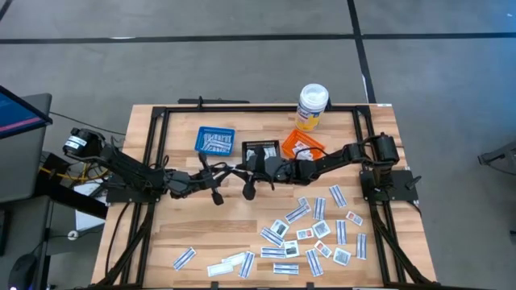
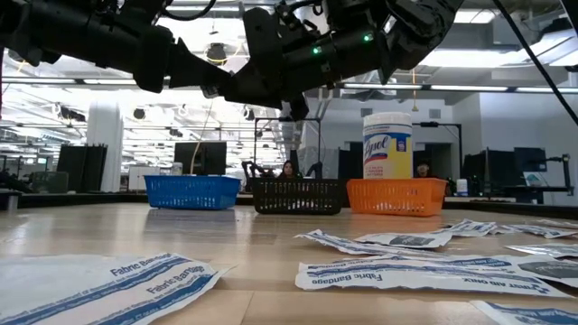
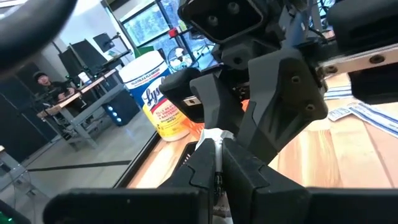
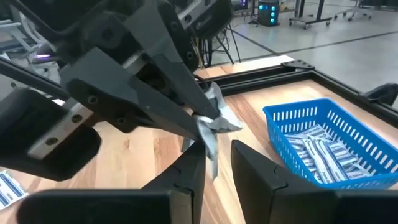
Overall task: Pick & Place First Aid Supplies
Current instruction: Put the towelette pack into the black bin
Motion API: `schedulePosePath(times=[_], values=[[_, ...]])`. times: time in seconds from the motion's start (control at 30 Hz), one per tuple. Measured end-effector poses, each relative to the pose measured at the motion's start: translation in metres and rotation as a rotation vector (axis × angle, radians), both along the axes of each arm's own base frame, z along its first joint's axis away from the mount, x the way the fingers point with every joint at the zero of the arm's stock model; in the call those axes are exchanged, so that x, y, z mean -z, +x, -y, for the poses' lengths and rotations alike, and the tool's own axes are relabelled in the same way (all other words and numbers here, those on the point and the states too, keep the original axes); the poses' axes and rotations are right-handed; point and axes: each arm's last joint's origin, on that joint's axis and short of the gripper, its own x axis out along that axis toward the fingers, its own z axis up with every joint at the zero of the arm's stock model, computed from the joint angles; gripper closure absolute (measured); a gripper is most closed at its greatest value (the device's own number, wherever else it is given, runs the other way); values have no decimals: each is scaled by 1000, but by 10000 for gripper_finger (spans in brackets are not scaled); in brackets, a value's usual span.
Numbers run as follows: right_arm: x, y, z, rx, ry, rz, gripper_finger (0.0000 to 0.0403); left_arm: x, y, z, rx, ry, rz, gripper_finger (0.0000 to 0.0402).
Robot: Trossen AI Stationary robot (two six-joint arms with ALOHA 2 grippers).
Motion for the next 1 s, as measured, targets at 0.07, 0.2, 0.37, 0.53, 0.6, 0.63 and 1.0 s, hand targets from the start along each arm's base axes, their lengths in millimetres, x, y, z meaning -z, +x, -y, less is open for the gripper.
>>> schedulePosePath(times=[0.07, 0.2, 0.37, 0.53, 0.6, 0.63, 1.0], values=[[0, 0, 0, 0, 0, 3, 335, 0, 0, 0, -4, 0, -1, 379], [0, 0, 1, -1, 1, 3, 360, 0, 0, 0, -9, 1, -3, 379], [0, 0, -1, -11, -25, -3, 398, 1, 0, 0, -14, 4, -7, 379], [0, 0, -1, -18, -34, -8, 400, 1, 0, 0, -13, 5, -7, 373], [1, 0, -2, -33, -39, -18, 401, 1, 0, 0, -10, 5, -10, 365], [2, 0, -2, -35, -39, -27, 400, 1, 0, 0, -10, 6, -12, 359], [1, -16, -9, -95, -129, -267, 402, 1, 0, 0, -9, -121, 46, 288]])
